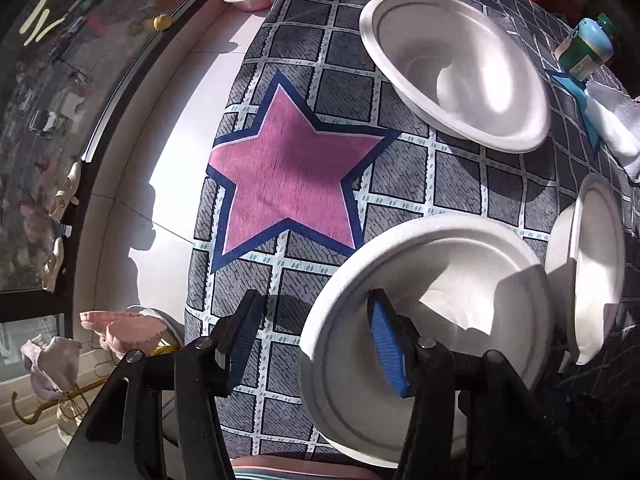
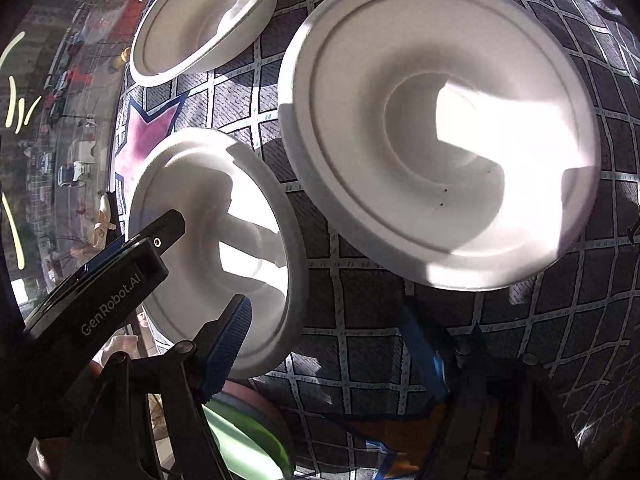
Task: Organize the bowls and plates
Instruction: 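Move both grippers to a white paper bowl and close on its rim, then lift the white paper bowl with both grippers and carry it across the table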
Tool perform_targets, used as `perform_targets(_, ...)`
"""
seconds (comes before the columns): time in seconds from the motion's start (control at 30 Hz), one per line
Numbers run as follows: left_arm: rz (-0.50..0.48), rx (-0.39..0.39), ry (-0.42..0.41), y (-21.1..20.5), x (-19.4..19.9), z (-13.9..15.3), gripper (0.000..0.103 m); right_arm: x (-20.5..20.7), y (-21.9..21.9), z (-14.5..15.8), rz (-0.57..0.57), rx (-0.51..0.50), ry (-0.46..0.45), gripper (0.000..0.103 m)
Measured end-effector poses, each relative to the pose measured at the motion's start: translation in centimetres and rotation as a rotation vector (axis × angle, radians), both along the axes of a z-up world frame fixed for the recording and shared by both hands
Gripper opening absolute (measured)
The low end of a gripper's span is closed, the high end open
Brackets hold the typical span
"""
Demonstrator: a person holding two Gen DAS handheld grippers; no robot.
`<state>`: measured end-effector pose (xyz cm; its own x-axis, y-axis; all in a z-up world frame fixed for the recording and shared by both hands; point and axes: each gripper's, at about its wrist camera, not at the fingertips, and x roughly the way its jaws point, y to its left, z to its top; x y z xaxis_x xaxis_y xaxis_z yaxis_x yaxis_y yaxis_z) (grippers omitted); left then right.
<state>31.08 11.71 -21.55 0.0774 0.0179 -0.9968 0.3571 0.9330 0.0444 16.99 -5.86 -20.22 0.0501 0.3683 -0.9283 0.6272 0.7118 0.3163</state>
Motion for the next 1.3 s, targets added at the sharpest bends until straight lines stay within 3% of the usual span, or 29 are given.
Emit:
perform_targets(0.07, -0.001, -0.028, 0.020, -0.2, -0.2, -0.2, 0.041, 0.4, 0.2, 0.0, 0.001, 0.010, -0.007, 0.047)
perform_targets(0.13, -0.041, -0.021, 0.015, -0.6, -0.4, -0.1, 0.037, 0.8, 0.3, -0.1, 0.002, 0.017, -0.011, 0.037)
perform_targets(0.27, -0.087, -0.007, 0.008, -1.1, -1.2, 0.1, 0.035, 0.8, 0.9, -0.4, 0.019, 0.049, -0.008, 0.028)
perform_targets(0.5, -0.142, -0.033, 0.062, -1.4, -4.1, 0.7, 0.027, -1.5, 0.8, -0.1, 0.030, 0.066, 0.011, 0.028)
perform_targets(0.77, -0.266, -0.039, 0.107, -3.1, -11.1, 1.4, 0.026, -7.3, -0.7, -0.3, 0.001, 0.071, 0.065, 0.028)
perform_targets(1.3, -0.423, -0.052, 0.182, -6.9, -23.9, 1.9, 0.026, -16.7, -2.6, 1.2, 0.068, -0.044, 0.112, 0.028)
